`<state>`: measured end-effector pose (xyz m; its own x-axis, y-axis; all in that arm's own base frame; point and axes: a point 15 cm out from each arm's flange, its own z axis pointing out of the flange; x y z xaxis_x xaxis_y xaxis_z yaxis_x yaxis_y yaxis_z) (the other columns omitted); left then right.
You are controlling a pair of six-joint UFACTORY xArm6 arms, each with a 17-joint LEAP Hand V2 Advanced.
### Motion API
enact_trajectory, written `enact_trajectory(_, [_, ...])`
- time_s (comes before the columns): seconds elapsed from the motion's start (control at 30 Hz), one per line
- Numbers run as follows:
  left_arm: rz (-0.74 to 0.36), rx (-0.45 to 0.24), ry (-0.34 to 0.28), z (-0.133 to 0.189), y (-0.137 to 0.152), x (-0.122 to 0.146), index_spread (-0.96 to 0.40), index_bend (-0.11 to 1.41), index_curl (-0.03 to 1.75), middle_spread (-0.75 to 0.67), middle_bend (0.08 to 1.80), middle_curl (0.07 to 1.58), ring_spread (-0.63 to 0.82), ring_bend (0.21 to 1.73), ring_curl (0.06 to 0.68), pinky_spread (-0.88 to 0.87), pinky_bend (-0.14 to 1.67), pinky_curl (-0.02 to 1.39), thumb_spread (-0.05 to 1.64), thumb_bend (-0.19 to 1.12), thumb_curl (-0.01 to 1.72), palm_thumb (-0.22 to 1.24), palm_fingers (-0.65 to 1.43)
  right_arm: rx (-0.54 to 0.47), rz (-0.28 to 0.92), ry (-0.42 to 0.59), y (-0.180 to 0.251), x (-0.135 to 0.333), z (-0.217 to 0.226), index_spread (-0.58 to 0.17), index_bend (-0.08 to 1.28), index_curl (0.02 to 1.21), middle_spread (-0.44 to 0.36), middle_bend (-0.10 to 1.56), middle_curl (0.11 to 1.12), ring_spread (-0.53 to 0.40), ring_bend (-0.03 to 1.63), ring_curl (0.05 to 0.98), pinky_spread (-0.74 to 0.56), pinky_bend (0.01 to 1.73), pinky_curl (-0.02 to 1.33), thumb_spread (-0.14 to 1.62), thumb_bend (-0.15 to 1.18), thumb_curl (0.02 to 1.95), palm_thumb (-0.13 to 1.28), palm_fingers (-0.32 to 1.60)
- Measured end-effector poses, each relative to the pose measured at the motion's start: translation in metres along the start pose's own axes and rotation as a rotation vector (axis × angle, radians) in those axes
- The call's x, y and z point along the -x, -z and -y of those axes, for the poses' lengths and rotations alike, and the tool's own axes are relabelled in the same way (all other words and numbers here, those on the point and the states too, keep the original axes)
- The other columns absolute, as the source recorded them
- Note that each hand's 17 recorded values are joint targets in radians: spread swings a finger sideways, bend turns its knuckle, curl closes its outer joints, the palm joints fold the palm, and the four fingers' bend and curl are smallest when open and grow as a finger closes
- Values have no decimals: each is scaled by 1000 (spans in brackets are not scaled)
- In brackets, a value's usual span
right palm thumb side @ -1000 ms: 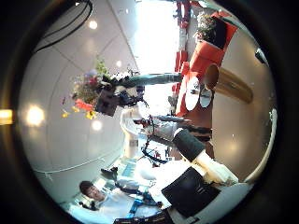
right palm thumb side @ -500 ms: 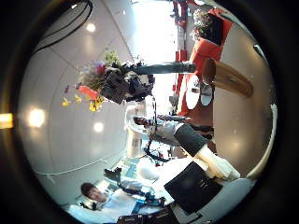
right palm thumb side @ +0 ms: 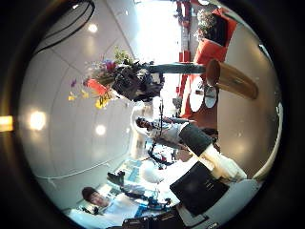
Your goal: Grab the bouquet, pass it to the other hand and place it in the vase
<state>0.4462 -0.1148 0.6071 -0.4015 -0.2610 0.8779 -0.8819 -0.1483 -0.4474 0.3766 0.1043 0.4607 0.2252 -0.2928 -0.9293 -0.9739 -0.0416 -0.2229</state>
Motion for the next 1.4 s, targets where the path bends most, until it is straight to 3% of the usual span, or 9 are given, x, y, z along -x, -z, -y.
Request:
enact_trajectory(0.33, [-1, 3, 19, -5, -1, 14, -754, 548, 1370, -474, 1210, 894, -385, 1497, 536, -629, 1106, 988, 1115, 72, 962, 1030, 1095, -4, 1, 0, 2, -2, 0, -275, 153, 282, 64, 253, 352, 181, 572, 239, 437, 624, 316, 976, -24, 531, 754, 124])
enact_trajectory(0.57, [6, 2, 75, -10, -4, 41, -755, 512, 1385, -476, 1199, 897, -393, 1490, 532, -637, 1097, 980, 1083, 20, 943, 1004, 1078, -6, 2, -4, 2, -4, 1, -275, 154, 279, 64, 248, 352, 181, 568, 238, 437, 625, 306, 976, -24, 536, 758, 128])
enact_trajectory(0.73, [13, 20, 108, -12, -7, 62, -742, 420, 1363, -470, 1143, 868, -424, 1358, 496, -646, 1006, 923, 1010, -76, 810, 739, 925, -5, 2, -5, 2, -4, 1, -275, 154, 278, 64, 247, 352, 182, 564, 236, 434, 623, 298, 976, -24, 537, 758, 128])
enact_trajectory(0.83, [5, 19, 105, -9, -9, 73, -718, 416, 1333, -453, 1105, 859, -409, 1235, 482, -618, 806, 886, 1000, -76, 725, 582, 561, -5, 2, -5, 2, -4, 1, -275, 154, 277, 64, 245, 353, 182, 562, 235, 432, 623, 294, 976, -24, 538, 757, 130])
enact_trajectory(0.93, [-24, 15, 91, -2, -12, 86, -606, 345, 1255, -267, 825, 785, -151, 1075, 442, -286, 482, 844, 989, -89, 638, 421, -142, -5, 2, -5, 2, -4, 1, -275, 153, 277, 64, 244, 353, 182, 562, 234, 431, 624, 290, 976, -24, 538, 757, 131])
enact_trajectory(0.97, [-41, 18, 96, 1, -14, 92, -572, 301, 1234, -209, 757, 757, -88, 1049, 419, -223, 454, 822, 986, -90, 624, 390, -199, -5, 2, -4, 2, -4, 1, -275, 153, 276, 64, 243, 353, 182, 561, 234, 431, 624, 289, 976, -24, 539, 757, 131])
enact_trajectory(1.03, [-61, 50, 111, 0, -17, 99, -385, 98, 1119, 85, 502, 616, 177, 913, 325, 69, 368, 712, 962, -87, 551, 260, -332, -5, 2, -4, 2, -4, 1, -275, 153, 276, 64, 242, 353, 182, 561, 233, 430, 625, 286, 976, -24, 539, 757, 132])
enact_trajectory(1.17, [-119, 141, 175, -9, -15, 109, -107, 42, 918, 375, 317, 476, 425, 746, 244, 381, 274, 592, 936, -63, 468, 143, -323, -1, 5, 4, 2, -4, 0, -276, 161, 277, 64, 236, 352, 182, 559, 233, 430, 622, 281, 976, -24, 539, 757, 138])
enact_trajectory(1.4, [1, 180, 247, -20, 6, 144, 178, 98, 633, 562, 175, 369, 608, 584, 178, 573, 171, 458, 881, -42, 397, 77, -195, 3, 11, 3, 2, -9, 1, -271, 166, 287, 64, 228, 351, 181, 541, 229, 434, 612, 271, 976, -24, 540, 757, 161])
